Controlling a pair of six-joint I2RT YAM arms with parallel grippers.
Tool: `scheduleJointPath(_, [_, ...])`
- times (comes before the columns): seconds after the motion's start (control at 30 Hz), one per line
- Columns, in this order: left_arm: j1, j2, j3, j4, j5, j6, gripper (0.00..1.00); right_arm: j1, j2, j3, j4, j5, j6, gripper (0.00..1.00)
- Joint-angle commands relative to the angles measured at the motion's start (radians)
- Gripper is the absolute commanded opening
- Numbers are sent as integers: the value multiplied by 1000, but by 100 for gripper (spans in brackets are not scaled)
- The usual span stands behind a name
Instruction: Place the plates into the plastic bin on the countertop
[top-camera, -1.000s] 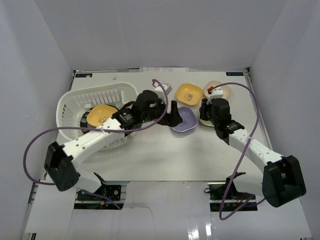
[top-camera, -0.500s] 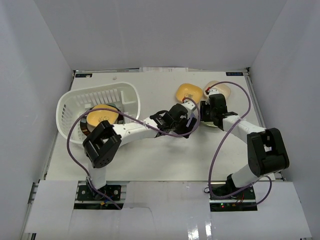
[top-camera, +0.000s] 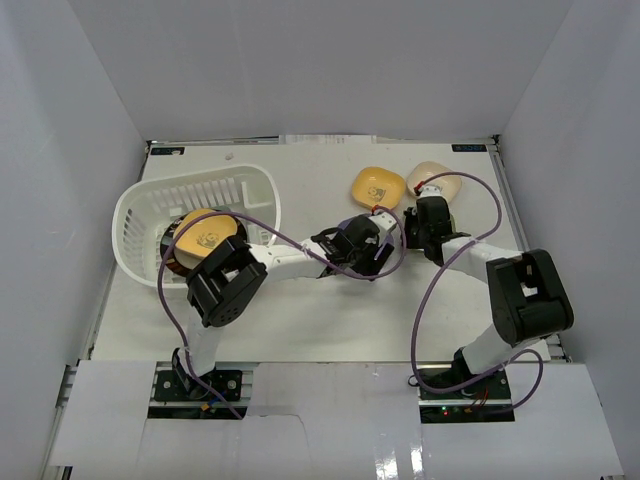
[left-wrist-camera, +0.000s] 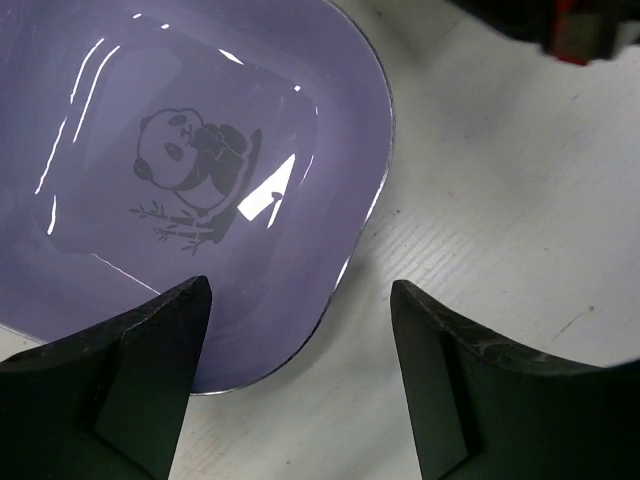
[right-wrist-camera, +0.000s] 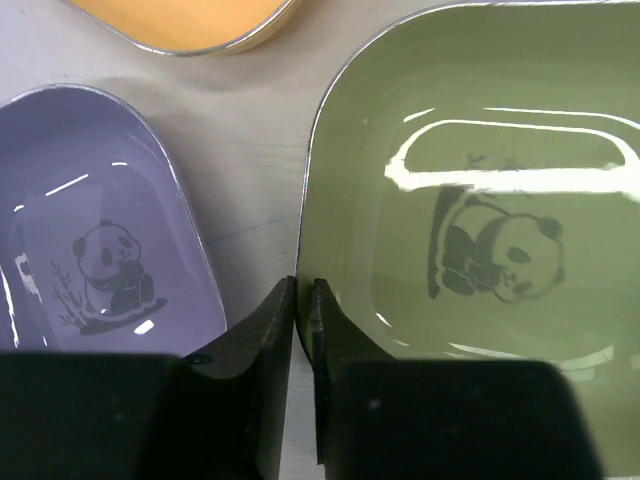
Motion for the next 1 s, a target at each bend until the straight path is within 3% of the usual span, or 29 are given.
scheduleJointPath(0.0, [7, -10, 11, 36, -22, 24, 82, -6, -101, -77, 52, 80, 43, 10])
scheduleJointPath(0.17, [8, 4, -2, 43, -33, 27, 69, -7, -279, -178, 47, 114, 64, 8])
scheduleJointPath(0.27, [10, 1, -5, 39, -33, 27, 40, -9, -407, -249, 38, 126, 74, 8])
scheduleJointPath(0.3, [8, -2, -6, 37, -33, 23, 15, -9, -441, -261, 30, 126, 74, 8])
scheduleJointPath(0.37, [8, -29, -14, 34, -37, 9, 0, -9, -523, -278, -8, 119, 74, 8])
scheduleJointPath(0.57, [1, -186, -75, 62, -14, -23, 0, -7, -710, -302, -69, 81, 92, 8])
scheduleJointPath(0.73, [-4, -454, -74, 7, -3, -51, 0, -4, -811, -276, -125, 47, 77, 8])
scheduleJointPath(0.83, [-6, -583, 7, -119, -94, -14, 0, 14, -840, -253, -136, -7, 81, 8])
scheduleJointPath(0.97, [22, -631, 148, -378, -391, 44, 0, 120, -827, -241, -110, 8, 103, 8])
